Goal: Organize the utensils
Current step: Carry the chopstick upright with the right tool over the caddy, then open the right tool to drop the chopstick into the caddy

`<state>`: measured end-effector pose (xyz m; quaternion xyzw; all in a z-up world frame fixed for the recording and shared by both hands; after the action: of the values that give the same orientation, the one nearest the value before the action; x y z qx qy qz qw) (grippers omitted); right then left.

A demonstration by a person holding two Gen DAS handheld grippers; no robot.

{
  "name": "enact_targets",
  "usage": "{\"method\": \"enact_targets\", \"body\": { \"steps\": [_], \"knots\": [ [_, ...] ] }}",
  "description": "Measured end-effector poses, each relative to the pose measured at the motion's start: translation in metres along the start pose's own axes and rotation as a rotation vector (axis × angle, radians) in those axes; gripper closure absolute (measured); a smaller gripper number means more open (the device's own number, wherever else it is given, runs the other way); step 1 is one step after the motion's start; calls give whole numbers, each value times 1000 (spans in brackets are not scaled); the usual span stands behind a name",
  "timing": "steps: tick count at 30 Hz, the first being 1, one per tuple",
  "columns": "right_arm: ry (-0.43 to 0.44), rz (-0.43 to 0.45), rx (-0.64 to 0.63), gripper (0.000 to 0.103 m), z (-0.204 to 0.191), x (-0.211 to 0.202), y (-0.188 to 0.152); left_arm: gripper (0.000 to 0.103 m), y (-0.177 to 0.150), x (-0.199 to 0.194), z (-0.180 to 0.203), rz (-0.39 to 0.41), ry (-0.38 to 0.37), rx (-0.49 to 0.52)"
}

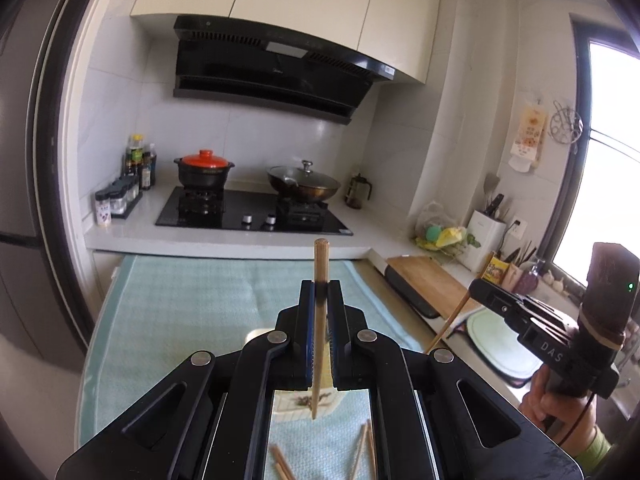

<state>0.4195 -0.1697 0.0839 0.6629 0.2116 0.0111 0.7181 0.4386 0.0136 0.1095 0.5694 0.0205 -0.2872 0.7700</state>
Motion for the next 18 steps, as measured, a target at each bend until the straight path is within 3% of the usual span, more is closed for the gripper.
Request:
{"method": "enact_targets", "body": {
  "steps": [5,10,18],
  "knots": [
    [-18,36,-37,97,3,31,22,99,23,36,6,22,36,40],
    [-2,19,-66,97,3,79,16,99,17,88,0,-30,47,35],
    [92,-231,17,97,12,171,-58,99,-33,164,-31,-183,87,-11]
  ]
}}
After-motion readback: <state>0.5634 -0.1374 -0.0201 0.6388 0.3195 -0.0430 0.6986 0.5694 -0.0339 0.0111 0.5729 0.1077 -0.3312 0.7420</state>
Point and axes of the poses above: each gripper's, at about its wrist camera, not at the fingertips, and x roughly the way its jaws point, z to its right, y to its top, the point moved 7 cm from there along x, roughly the way its jaws point, and after that the axes turned 8 degrees about -x, right-handed, at the moved point
